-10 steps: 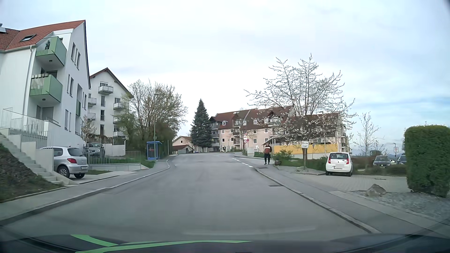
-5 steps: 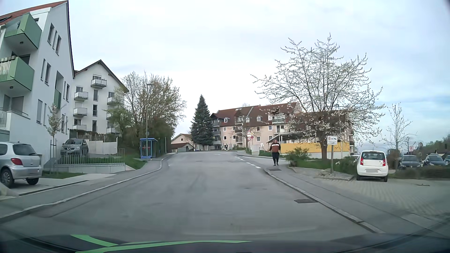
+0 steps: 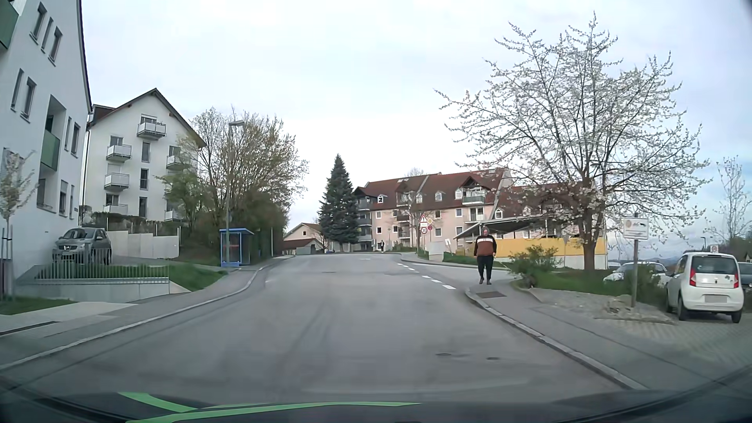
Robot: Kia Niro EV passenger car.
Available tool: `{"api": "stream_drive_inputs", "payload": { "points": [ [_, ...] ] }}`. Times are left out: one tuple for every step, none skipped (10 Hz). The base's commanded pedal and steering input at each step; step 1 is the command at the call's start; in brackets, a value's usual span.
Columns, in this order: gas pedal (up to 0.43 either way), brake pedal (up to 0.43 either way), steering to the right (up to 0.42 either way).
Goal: Follow the waypoints while adhering to traffic rules and regulations
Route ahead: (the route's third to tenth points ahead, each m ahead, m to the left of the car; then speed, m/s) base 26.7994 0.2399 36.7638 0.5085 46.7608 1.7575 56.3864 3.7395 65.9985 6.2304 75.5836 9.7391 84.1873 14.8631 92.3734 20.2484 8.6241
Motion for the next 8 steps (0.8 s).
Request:
{"api": "stream_drive_inputs", "payload": {
  "points": [
    [0.169, 0.000, -0.006],
    [0.169, 0.000, -0.006],
    [0.169, 0.000, -0.005],
    [0.169, 0.000, -0.005],
    [0.169, 0.000, -0.005],
    [0.169, 0.000, -0.005],
    [0.169, 0.000, -0.005],
    [0.169, 0.000, -0.003]
  ]
}}
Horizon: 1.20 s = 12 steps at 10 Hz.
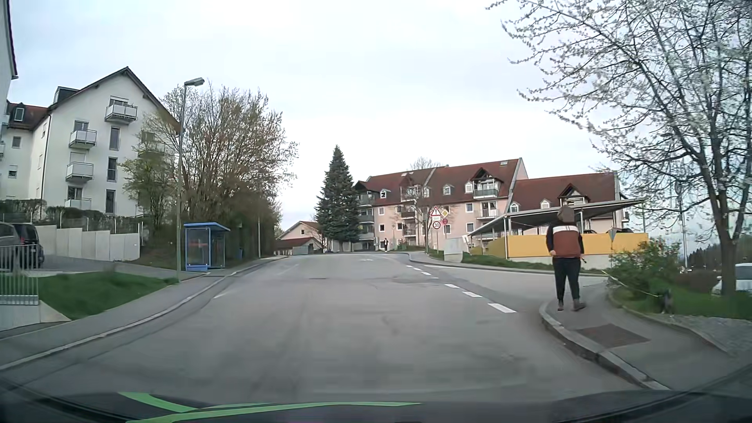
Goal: Follow the waypoints while adhering to traffic rules and regulations
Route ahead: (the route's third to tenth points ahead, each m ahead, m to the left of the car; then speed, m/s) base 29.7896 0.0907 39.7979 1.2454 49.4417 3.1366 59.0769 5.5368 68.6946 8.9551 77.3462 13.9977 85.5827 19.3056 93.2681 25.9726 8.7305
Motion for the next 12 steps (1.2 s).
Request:
{"api": "stream_drive_inputs", "payload": {
  "points": [
    [0.169, 0.000, -0.003],
    [0.169, 0.000, -0.003],
    [0.169, 0.000, -0.003],
    [0.169, 0.000, -0.004],
    [0.177, 0.000, -0.005],
    [0.177, 0.000, -0.005],
    [0.177, 0.000, -0.006],
    [0.177, 0.000, -0.006],
    [0.177, 0.000, -0.006],
    [0.177, 0.000, -0.006],
    [0.177, 0.000, -0.006],
    [0.189, 0.000, -0.006]
  ]
}}
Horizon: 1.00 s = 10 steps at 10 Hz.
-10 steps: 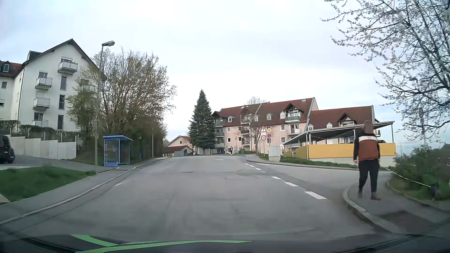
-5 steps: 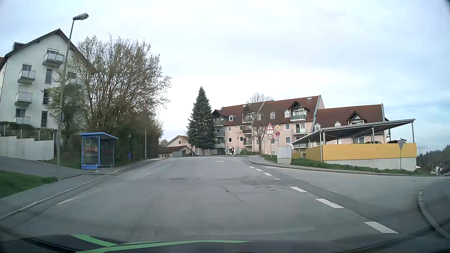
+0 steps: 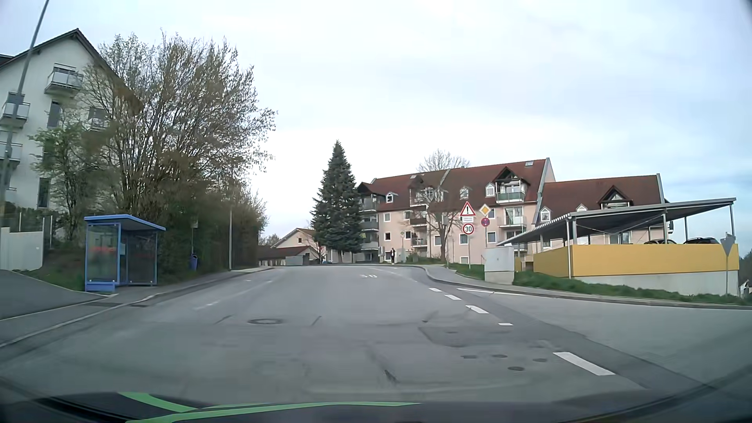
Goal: Follow the waypoints while adhering to traffic rules and regulations
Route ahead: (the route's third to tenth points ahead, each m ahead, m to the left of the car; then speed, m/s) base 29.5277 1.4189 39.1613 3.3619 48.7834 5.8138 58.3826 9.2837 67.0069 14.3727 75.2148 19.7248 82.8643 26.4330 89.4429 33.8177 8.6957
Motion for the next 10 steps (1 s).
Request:
{"api": "stream_drive_inputs", "payload": {
  "points": [
    [0.189, 0.000, -0.007],
    [0.189, 0.000, -0.008],
    [0.197, 0.000, -0.008],
    [0.197, 0.000, -0.008],
    [0.197, 0.000, -0.008],
    [0.197, 0.000, -0.008],
    [0.197, 0.000, -0.009],
    [0.197, 0.000, -0.009],
    [0.209, 0.000, -0.008],
    [0.209, 0.000, -0.009]
  ]
}}
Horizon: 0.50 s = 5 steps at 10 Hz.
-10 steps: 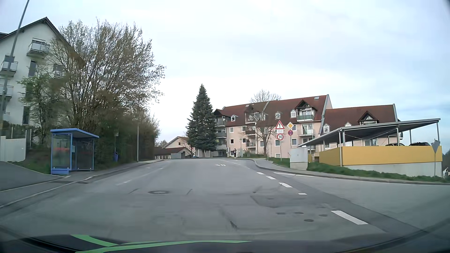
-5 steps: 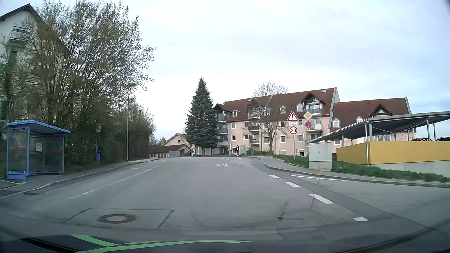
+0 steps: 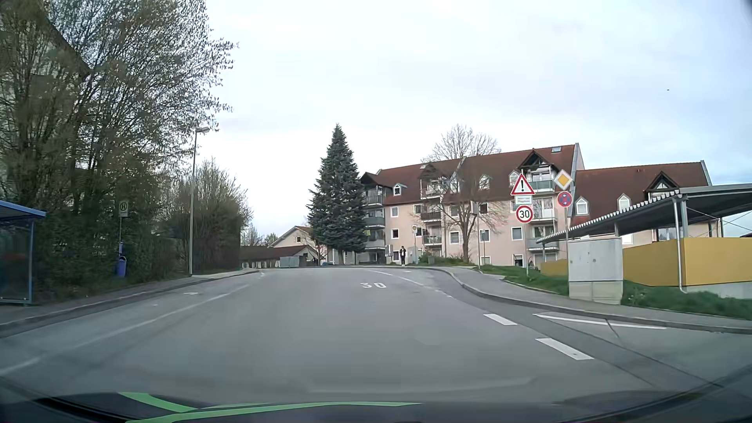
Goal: Follow the waypoints while adhering to traffic rules and regulations
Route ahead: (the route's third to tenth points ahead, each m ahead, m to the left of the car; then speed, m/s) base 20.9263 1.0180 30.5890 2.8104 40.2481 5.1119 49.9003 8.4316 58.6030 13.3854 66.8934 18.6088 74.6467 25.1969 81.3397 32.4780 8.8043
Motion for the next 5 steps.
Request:
{"api": "stream_drive_inputs", "payload": {
  "points": [
    [0.220, 0.000, -0.009],
    [0.220, 0.000, -0.009],
    [0.220, 0.000, -0.010],
    [0.220, 0.000, -0.010],
    [0.220, 0.000, -0.012]
  ]
}}
